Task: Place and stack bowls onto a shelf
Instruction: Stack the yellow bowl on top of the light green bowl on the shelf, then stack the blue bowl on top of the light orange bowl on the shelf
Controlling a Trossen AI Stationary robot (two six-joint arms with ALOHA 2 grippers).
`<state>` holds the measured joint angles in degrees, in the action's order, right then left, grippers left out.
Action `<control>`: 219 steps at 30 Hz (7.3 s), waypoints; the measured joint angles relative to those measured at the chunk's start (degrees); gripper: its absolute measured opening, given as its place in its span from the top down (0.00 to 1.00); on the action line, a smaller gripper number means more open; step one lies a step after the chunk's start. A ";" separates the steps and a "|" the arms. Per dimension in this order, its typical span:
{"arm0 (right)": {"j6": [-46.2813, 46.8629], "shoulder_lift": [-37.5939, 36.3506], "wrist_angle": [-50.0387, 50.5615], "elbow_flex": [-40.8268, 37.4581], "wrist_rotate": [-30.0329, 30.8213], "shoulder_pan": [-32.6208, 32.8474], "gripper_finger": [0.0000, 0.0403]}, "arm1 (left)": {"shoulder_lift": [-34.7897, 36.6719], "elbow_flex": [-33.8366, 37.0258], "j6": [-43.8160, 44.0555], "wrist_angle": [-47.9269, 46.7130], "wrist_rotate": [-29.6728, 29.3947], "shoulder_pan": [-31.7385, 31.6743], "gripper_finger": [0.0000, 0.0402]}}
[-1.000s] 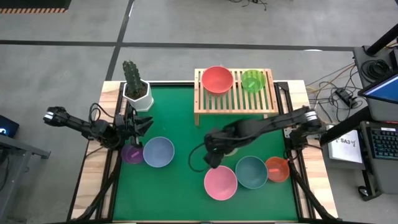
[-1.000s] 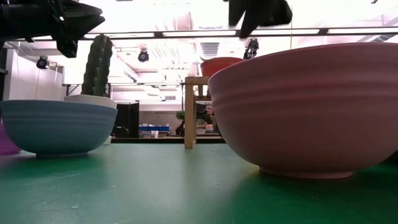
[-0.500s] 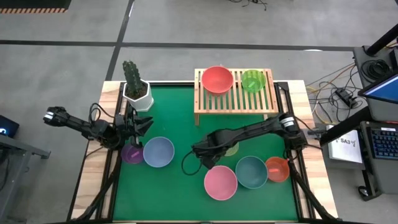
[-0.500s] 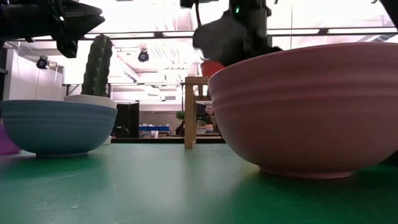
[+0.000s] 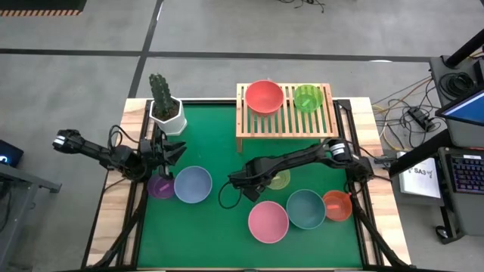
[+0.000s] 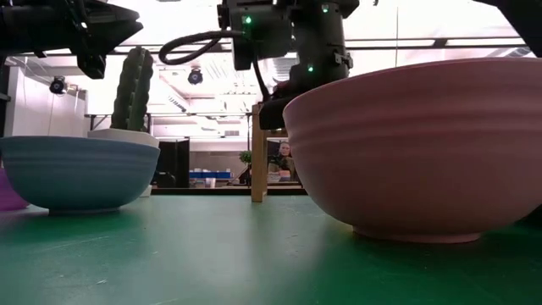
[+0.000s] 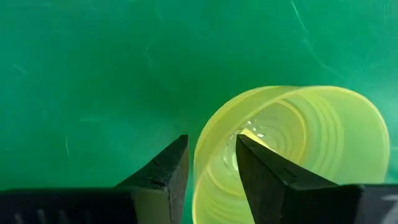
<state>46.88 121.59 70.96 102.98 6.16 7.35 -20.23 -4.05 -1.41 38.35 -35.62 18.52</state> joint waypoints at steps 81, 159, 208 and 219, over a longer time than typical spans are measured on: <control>-51.51 -30.53 18.10 2.73 5.53 -41.50 0.98 | -0.31 0.00 0.46 1.00 -1.56 0.00 0.81; -41.31 -72.45 -61.96 -65.86 0.24 7.35 0.98 | -15.97 -0.06 19.54 16.13 3.53 0.02 0.81; -52.18 -76.88 -75.50 -74.01 -6.74 8.25 0.98 | -75.84 -67.18 51.67 -101.53 21.62 10.23 0.53; -52.05 -76.86 -75.50 -74.05 -6.67 8.25 0.98 | -75.63 -57.32 54.82 -88.89 22.77 10.16 0.56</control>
<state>-5.17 44.73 -4.54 28.93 -0.51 15.59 -95.85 -61.37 53.41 -50.55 -12.84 28.69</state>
